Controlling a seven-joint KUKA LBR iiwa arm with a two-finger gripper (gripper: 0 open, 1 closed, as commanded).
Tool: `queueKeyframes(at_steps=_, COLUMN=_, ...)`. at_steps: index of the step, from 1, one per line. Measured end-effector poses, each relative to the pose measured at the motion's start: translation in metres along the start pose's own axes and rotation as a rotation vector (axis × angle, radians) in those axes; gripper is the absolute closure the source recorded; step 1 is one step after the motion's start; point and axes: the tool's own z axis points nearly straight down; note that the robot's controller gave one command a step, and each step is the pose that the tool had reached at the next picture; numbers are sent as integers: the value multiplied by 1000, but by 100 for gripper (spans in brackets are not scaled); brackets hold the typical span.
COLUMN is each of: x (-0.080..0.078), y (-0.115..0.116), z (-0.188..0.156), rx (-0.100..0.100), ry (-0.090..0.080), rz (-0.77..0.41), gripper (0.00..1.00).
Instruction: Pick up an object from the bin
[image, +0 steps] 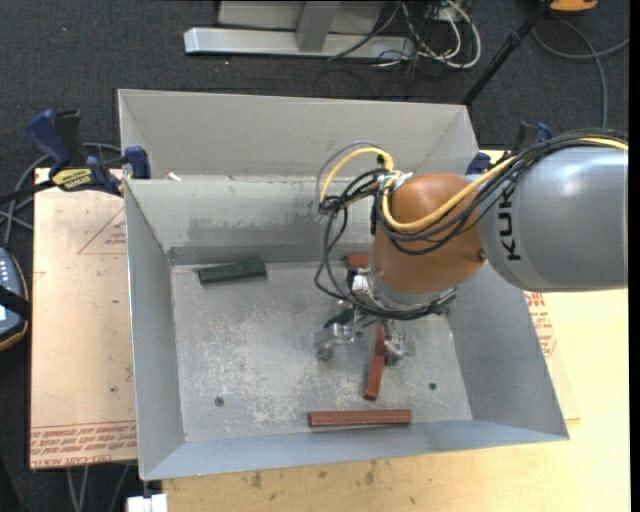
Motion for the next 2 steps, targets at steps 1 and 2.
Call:
queueKeyframes(at_steps=1, x=1, y=-1, z=-2, rx=3, ry=0, rz=3, gripper=100)
queueKeyframes(at_steps=2, x=-14, y=25, z=-137, rx=10, ry=-2, rz=-226, gripper=100)
